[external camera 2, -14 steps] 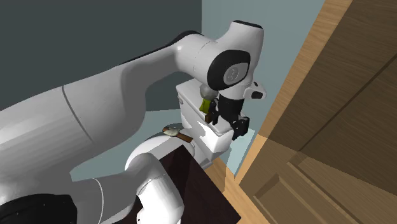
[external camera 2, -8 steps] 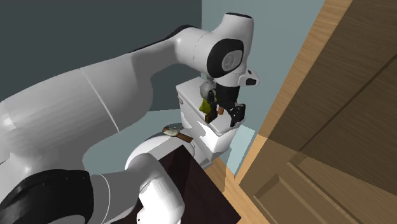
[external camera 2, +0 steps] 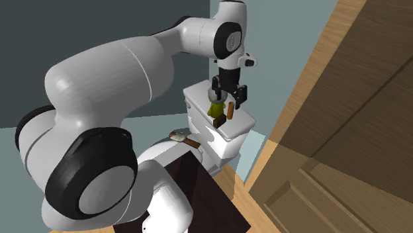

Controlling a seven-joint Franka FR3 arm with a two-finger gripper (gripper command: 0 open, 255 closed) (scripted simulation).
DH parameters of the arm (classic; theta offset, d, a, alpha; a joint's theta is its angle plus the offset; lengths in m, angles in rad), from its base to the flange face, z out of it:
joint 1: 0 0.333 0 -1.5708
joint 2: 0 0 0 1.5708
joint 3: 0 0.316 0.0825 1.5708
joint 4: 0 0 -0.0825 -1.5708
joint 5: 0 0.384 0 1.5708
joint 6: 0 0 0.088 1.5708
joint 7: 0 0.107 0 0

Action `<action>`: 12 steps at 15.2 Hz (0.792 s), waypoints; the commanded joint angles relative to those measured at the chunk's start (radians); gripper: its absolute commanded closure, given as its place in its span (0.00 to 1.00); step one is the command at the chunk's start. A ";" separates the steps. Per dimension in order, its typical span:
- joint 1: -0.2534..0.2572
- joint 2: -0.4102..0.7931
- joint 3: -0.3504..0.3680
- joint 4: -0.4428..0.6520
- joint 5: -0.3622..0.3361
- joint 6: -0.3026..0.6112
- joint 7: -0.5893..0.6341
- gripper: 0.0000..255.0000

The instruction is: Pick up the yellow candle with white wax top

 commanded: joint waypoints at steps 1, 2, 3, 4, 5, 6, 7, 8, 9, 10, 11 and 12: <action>0.010 0.057 0.037 0.047 -0.005 0.017 0.035 0.00; 0.014 0.086 0.054 0.074 -0.010 0.022 0.052 0.00; 0.018 0.116 0.071 0.102 -0.016 0.026 0.069 0.00; 0.023 0.146 0.088 0.131 -0.024 0.029 0.086 0.00; 0.027 0.177 0.105 0.161 -0.033 0.031 0.103 0.00; 0.032 0.208 0.122 0.192 -0.044 0.032 0.121 0.00; 0.037 0.241 0.139 0.224 -0.056 0.032 0.139 0.00; 0.043 0.274 0.155 0.258 -0.070 0.031 0.157 0.00; 0.050 0.308 0.171 0.293 -0.085 0.028 0.176 0.00; 0.058 0.343 0.187 0.330 -0.102 0.025 0.194 0.00; 0.067 0.379 0.201 0.368 -0.120 0.020 0.213 0.00; 0.077 0.416 0.216 0.407 -0.140 0.013 0.232 0.00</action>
